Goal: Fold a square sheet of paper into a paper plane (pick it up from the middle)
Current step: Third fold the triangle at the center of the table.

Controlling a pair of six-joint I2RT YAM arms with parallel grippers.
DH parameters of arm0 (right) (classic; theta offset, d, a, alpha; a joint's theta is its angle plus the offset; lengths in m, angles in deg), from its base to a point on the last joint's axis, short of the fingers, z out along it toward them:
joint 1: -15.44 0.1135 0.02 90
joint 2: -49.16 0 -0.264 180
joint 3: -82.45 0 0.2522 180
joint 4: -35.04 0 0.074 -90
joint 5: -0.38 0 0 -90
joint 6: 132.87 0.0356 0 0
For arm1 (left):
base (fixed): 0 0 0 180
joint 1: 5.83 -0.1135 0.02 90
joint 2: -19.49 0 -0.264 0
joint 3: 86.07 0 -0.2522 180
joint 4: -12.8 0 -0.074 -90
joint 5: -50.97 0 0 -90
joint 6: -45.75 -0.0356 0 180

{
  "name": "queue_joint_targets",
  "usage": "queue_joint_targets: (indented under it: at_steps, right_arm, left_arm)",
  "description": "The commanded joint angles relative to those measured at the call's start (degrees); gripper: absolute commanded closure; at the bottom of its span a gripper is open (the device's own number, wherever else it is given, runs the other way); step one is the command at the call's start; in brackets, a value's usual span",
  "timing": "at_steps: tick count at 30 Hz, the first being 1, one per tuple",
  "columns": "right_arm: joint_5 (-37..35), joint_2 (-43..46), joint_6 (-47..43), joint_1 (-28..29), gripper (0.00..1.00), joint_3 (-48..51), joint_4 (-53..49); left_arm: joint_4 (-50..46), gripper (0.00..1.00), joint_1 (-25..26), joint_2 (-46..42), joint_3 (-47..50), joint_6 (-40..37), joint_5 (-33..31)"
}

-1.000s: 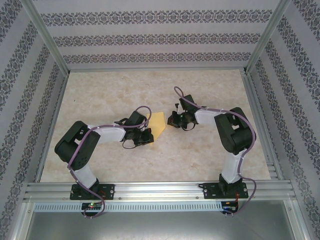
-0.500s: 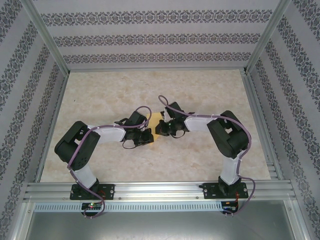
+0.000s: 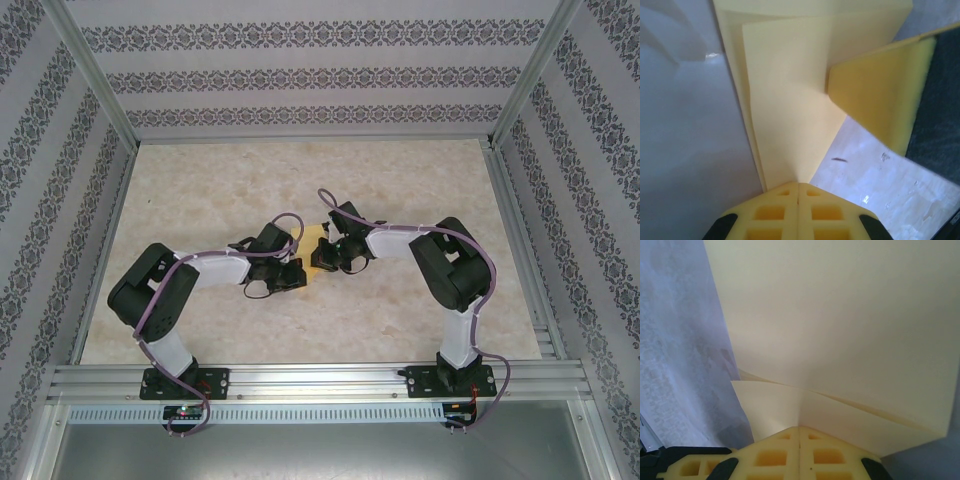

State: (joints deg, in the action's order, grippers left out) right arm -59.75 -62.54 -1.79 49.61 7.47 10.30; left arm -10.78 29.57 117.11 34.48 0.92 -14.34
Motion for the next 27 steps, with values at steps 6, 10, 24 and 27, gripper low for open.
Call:
queue_joint_targets:
  at_steps: [6,10,24,27]
  right_arm:
    - [-7.1,-3.6,1.9,-1.7,1.0,0.4,-3.6]
    - [-6.5,-2.1,3.7,-1.6,1.0,1.3,-2.6]
    - [-6.8,9.4,19.4,-0.1,0.98,9.0,14.4]
    - [-7.6,11.5,17.8,-1.4,0.9,9.9,12.9]
  left_arm:
    - [-13.3,1.0,1.6,-4.1,4.4,-3.6,0.9]
    - [-11.8,1.0,1.6,-7.4,1.6,-3.0,-0.6]
    - [-0.2,1.0,1.6,-6.5,-1.6,0.8,-5.9]
    - [0.6,1.0,1.6,-4.5,-3.4,0.5,-7.1]
